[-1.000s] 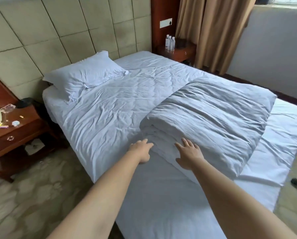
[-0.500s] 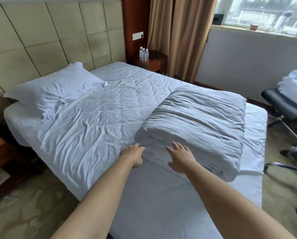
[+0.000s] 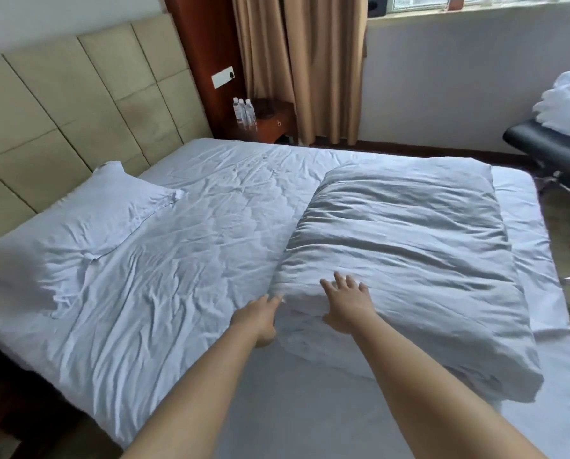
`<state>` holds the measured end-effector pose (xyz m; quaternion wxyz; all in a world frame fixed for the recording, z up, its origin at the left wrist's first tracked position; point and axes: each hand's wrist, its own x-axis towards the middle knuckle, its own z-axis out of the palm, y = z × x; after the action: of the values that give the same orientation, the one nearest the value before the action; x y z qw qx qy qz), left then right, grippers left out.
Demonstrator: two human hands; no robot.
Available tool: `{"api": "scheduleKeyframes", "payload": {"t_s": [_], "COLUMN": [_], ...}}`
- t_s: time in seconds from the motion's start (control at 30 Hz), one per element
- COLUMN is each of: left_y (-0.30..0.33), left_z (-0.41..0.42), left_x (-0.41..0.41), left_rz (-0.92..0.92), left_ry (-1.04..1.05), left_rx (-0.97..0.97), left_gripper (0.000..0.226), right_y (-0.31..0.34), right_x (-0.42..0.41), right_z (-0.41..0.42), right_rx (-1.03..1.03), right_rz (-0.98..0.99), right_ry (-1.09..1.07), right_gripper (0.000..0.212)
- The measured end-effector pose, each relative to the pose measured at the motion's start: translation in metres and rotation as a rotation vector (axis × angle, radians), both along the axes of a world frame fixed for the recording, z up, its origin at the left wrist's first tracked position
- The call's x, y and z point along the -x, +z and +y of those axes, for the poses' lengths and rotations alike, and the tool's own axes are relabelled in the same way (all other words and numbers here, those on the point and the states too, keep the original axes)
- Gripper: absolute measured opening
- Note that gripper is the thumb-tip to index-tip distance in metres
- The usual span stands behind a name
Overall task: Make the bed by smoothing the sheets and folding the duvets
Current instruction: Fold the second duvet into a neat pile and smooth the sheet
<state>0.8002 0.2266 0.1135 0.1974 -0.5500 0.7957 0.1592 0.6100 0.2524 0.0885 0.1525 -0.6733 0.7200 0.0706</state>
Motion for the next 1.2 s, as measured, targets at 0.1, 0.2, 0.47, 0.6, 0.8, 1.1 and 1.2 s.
{"api": "scheduleKeyframes", "payload": {"t_s": [0.1, 0.2, 0.47, 0.6, 0.8, 1.1, 1.2], "left_y": [-0.019, -0.039, -0.073, -0.082, -0.117, -0.186, -0.208], "left_z": [-0.027, -0.05, -0.107, -0.139, -0.172, -0.197, -0.202], "left_x": [0.005, 0.01, 0.021, 0.024, 0.025, 0.029, 0.032], "left_rz": [0.038, 0.058, 0.307, 0.462, 0.71, 0.758, 0.774], "left_ry": [0.01, 0.002, 0.033, 0.082, 0.416, 0.684, 0.739], "left_rx": [-0.01, -0.071, -0.165, -0.199, -0.438, -0.683, -0.681], "left_gripper": [0.081, 0.078, 0.043, 0.048, 0.085, 0.15, 0.133], "right_y": [-0.016, -0.028, -0.022, -0.024, -0.071, -0.155, -0.174], "right_x": [0.009, 0.014, -0.014, -0.021, -0.019, -0.012, -0.011], "right_z": [-0.011, -0.022, -0.057, -0.084, -0.091, -0.079, -0.083], "right_rx": [-0.005, -0.065, 0.017, 0.123, 0.093, 0.282, 0.328], "right_rz": [0.058, 0.034, -0.084, 0.025, 0.079, 0.149, 0.171], "right_ry": [0.023, -0.024, -0.502, -0.501, -0.565, -0.573, -0.569], "right_gripper": [0.077, 0.072, 0.042, 0.033, 0.066, 0.069, 0.069]}}
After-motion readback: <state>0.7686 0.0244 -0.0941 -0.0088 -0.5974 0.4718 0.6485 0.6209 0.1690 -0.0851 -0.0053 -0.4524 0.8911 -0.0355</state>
